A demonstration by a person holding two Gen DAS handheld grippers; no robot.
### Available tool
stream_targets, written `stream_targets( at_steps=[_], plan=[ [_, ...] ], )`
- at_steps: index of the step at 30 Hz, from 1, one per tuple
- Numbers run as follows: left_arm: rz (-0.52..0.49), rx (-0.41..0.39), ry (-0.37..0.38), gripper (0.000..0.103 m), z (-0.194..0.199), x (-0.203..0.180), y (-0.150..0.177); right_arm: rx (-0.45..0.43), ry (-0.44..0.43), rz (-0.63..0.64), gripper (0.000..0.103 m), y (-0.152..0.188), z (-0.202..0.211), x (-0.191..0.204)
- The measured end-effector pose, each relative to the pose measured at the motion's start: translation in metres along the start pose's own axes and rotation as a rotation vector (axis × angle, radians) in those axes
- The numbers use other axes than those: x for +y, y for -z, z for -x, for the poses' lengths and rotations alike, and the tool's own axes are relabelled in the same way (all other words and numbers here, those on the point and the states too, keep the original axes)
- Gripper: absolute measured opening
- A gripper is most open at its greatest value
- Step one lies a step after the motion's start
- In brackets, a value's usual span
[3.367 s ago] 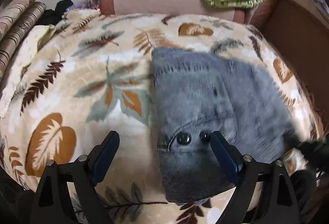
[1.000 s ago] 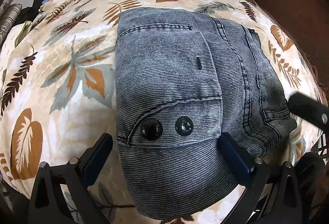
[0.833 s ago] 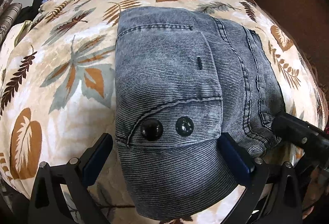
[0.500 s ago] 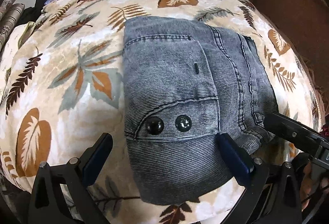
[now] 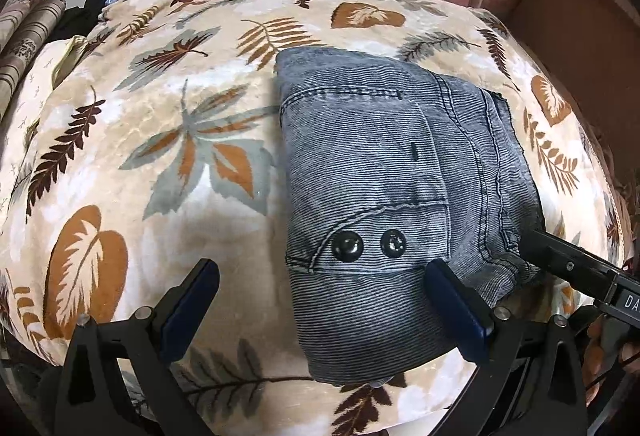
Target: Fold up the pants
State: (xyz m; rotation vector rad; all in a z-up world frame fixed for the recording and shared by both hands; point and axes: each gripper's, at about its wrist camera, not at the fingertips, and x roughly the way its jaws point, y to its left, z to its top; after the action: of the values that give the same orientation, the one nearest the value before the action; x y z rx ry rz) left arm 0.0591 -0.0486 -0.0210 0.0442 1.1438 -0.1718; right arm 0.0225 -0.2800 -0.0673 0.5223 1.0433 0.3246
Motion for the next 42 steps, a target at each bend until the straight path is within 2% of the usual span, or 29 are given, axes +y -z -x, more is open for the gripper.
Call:
stream_targets(
  at_steps=[5,10,13,17,19,22,25,27,29,32,34,38,39,40,41,42],
  plan=[
    [0.039,-0.005,0.03,0.103,0.002,0.013,-0.001,0.028,0.013,-0.003,0.074,-0.005,0.004,0.004],
    [0.29,0.03,0.237,0.103,-0.015,0.058,-0.002,-0.046,-0.009,-0.041,0.074,-0.022,0.034,-0.001],
    [0.347,0.046,0.284,0.102,-0.028,0.067,-0.005,-0.07,0.005,-0.093,0.076,-0.037,0.045,-0.019],
    [0.338,0.04,0.299,0.102,-0.033,0.062,-0.017,-0.01,0.002,-0.21,0.076,-0.05,0.033,-0.049],
    [0.333,0.042,0.291,0.102,-0.036,0.058,-0.02,-0.019,-0.015,-0.226,0.076,-0.051,0.034,-0.051],
    [0.315,0.031,0.259,0.102,-0.039,0.049,-0.021,-0.04,-0.021,-0.174,0.076,-0.06,0.037,-0.033],
    [0.315,0.025,0.259,0.102,-0.04,0.049,-0.022,-0.039,-0.03,-0.056,0.076,-0.088,0.033,0.005],
    [0.312,0.033,0.276,0.102,-0.039,0.052,-0.022,-0.049,0.01,-0.01,0.076,-0.103,0.028,0.02],
    [0.328,0.035,0.295,0.102,-0.038,0.059,-0.022,-0.04,0.05,-0.021,0.076,-0.115,0.02,0.018],
    [0.355,0.032,0.325,0.102,-0.041,0.068,-0.027,-0.005,0.116,-0.09,0.076,-0.105,0.016,-0.015],
    [0.36,0.035,0.354,0.102,-0.047,0.069,-0.034,0.033,0.125,-0.147,0.076,-0.09,0.013,-0.037],
    [0.335,0.046,0.406,0.101,-0.054,0.056,-0.045,0.109,-0.012,-0.243,0.076,-0.067,-0.002,-0.064],
    [0.323,0.051,0.414,0.098,-0.055,0.052,-0.047,0.137,-0.07,-0.246,0.076,-0.065,-0.011,-0.063],
    [0.313,0.053,0.42,0.083,-0.056,0.049,-0.048,0.167,-0.126,-0.244,0.077,-0.063,-0.02,-0.061],
    [0.302,0.068,0.423,0.06,-0.058,0.046,-0.049,0.177,-0.139,-0.236,0.078,-0.062,-0.027,-0.059],
    [0.296,0.088,0.428,0.055,-0.061,0.044,-0.049,0.174,-0.132,-0.228,0.079,-0.062,-0.03,-0.059]
  ],
)
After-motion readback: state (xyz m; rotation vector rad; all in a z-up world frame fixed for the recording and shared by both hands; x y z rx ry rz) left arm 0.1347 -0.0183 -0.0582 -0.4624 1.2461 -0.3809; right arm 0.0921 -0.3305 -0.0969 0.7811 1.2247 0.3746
